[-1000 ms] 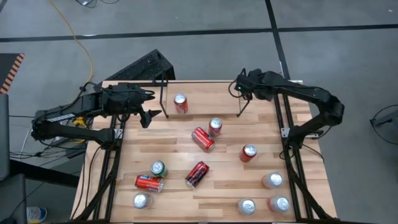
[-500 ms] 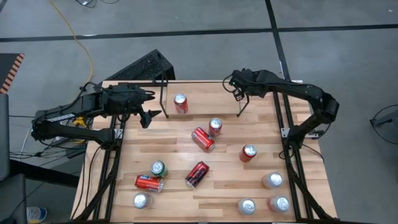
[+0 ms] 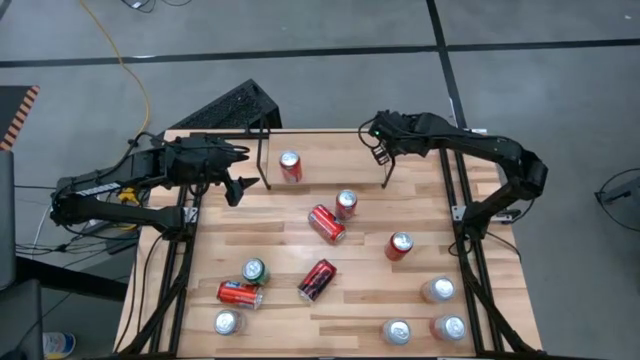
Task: Place canned beverage on shelf
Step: Put the red soda can on the shelf
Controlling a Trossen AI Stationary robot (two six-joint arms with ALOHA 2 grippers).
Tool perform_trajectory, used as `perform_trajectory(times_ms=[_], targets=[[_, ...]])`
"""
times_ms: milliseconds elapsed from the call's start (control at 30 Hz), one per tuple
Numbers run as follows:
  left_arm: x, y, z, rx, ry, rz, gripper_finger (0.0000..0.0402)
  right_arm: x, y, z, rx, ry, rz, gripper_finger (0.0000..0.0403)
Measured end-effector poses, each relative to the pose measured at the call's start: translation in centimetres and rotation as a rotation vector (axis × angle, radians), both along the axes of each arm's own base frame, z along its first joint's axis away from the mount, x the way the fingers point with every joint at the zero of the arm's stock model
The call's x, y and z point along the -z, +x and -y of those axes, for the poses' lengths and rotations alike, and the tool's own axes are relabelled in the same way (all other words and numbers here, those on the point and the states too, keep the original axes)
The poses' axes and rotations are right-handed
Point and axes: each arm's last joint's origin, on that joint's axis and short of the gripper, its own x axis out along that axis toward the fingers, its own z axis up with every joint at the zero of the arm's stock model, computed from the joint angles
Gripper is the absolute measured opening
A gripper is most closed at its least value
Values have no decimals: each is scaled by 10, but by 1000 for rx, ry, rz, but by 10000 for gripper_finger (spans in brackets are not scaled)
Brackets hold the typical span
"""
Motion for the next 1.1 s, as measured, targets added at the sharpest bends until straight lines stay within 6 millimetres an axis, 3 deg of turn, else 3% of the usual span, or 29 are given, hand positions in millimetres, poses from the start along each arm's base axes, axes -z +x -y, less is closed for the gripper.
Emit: perform_trajectory(times_ms=[100, 267, 400, 533, 633, 767, 933, 1100], targets=[[0, 0, 0, 0, -1, 0, 334, -20, -3, -1, 0, -38, 51, 81], [0, 0, 0, 0, -1, -1, 334, -72, 2, -13, -80, -149, 226, 81], [1, 0, 0, 0, -3, -10, 334, -107, 14, -32, -365, -168, 412, 82], [3, -2, 0, 0, -9, -37, 334, -118, 34, -55, -693, -166, 526, 90], [5, -3, 1, 0, -12, -53, 334, -115, 55, -70, -807, -200, 546, 115], [5, -3, 1, -2, -17, -60, 334, -95, 87, -77, -859, -193, 535, 183], [5, -3, 1, -2, -18, -60, 334, -61, 129, -72, -877, -198, 519, 279], [5, -3, 1, -2, -19, -61, 334, -23, 163, -59, -867, -216, 483, 327]])
